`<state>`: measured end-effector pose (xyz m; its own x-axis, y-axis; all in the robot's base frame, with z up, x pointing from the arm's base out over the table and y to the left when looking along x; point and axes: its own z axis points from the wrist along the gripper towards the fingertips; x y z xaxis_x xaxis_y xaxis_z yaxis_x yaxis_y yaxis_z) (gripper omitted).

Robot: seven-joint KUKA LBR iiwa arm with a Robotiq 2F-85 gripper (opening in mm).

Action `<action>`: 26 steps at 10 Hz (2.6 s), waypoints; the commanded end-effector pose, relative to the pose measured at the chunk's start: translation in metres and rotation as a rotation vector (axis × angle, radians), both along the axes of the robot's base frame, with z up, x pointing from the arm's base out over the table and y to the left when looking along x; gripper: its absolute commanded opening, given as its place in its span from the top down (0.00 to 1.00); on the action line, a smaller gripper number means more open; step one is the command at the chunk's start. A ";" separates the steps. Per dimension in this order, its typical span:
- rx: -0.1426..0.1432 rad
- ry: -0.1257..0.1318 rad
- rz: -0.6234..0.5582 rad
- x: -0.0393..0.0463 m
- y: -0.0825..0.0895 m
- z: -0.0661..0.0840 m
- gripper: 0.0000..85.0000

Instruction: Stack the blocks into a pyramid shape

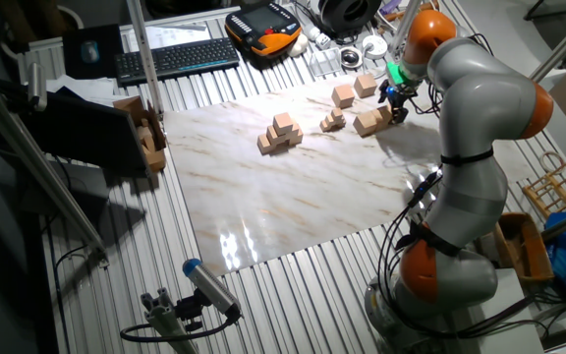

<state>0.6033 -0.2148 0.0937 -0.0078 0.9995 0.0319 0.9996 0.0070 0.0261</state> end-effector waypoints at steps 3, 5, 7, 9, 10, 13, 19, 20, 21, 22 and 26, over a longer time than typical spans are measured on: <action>-0.005 -0.019 0.003 0.0014 0.000 -0.002 0.20; -0.001 -0.023 -0.014 0.0032 0.000 -0.005 0.20; -0.007 -0.030 0.000 0.0049 0.001 -0.005 0.20; -0.009 -0.022 0.035 0.0065 0.001 -0.008 0.00; -0.013 -0.020 0.040 0.0068 0.001 -0.009 0.00; -0.012 -0.017 0.044 0.0080 0.000 -0.013 0.00; 0.004 -0.042 0.056 0.0093 0.000 -0.017 0.00; 0.002 -0.050 0.059 0.0092 0.001 -0.018 0.00; 0.001 -0.053 0.049 0.0094 0.001 -0.018 0.00; 0.006 -0.050 0.046 0.0094 0.001 -0.018 0.00; 0.012 -0.031 0.041 0.0099 0.001 -0.022 0.00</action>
<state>0.6132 -0.2139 0.0721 -0.0532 0.9977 0.0419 0.9970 0.0507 0.0579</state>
